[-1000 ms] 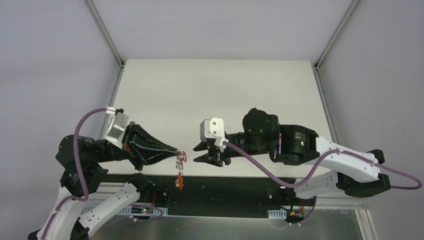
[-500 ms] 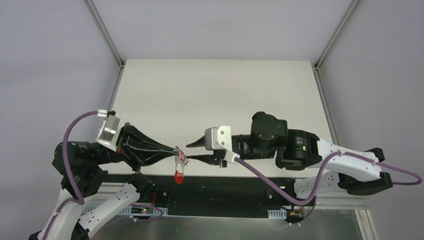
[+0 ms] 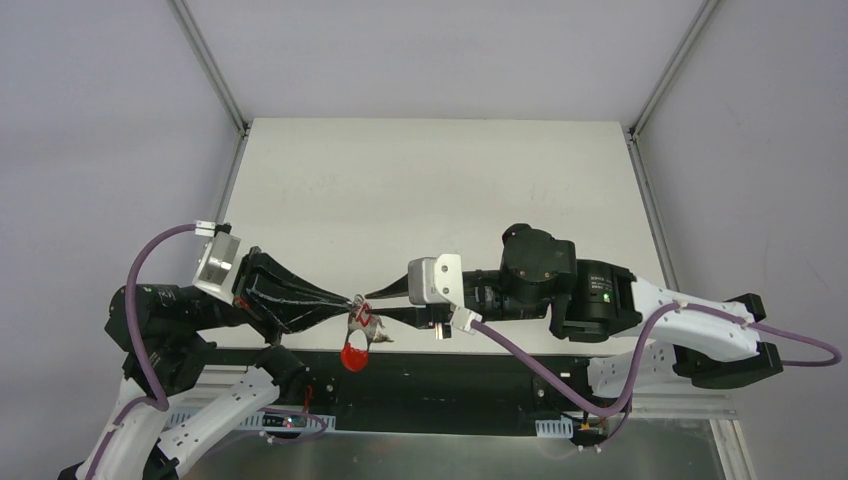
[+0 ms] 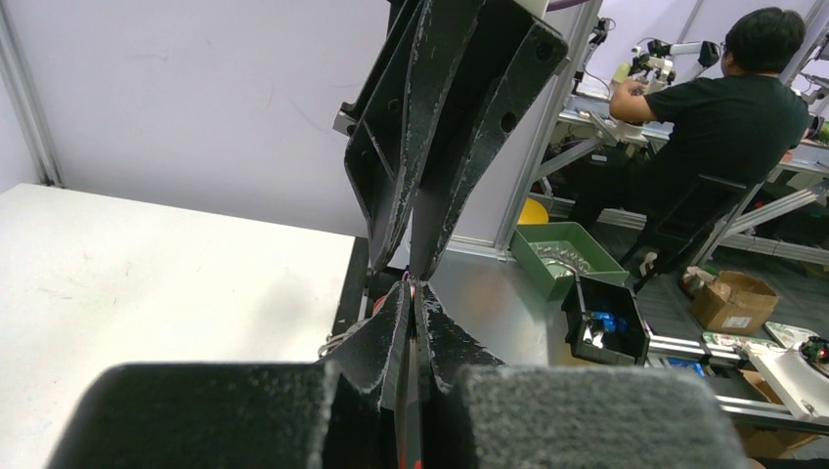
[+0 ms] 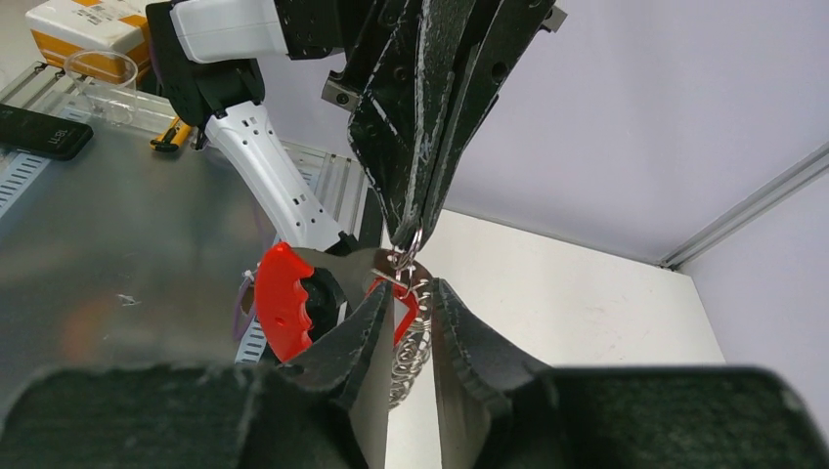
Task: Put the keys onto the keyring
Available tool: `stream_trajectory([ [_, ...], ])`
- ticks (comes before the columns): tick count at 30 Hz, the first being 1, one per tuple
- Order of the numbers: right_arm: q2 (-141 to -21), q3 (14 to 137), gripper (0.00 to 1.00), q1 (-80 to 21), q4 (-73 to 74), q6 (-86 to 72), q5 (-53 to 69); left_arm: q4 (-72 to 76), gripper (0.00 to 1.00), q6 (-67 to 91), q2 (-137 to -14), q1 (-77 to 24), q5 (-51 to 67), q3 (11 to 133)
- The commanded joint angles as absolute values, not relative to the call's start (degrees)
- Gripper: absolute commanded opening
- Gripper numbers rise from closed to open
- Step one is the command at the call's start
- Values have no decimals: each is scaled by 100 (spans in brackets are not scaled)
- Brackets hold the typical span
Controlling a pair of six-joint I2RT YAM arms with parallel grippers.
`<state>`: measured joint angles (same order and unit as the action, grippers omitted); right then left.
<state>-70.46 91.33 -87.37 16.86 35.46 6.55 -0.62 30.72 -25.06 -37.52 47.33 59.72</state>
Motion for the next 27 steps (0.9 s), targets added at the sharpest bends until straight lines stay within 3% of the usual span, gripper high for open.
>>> stream_trajectory([
  [1, -7106, 9444, 21, -8780, 1336, 3619, 553, 360, 0, 3153, -2417, -3771, 4658, 5955],
  [8, -7171, 9506, 18, -8789, 1395, 3623, 534, 347, 0, 3151, -2406, -3771, 4671, 5970],
  [16, -7220, 9569, 0, -8789, 1564, 3609, 527, 304, 0, 3125, -2357, -3770, 4645, 5988],
  [27, -7102, 9335, 0, -8789, 1663, 3510, 609, 244, 0, 3061, -2346, -3771, 4569, 6045],
])
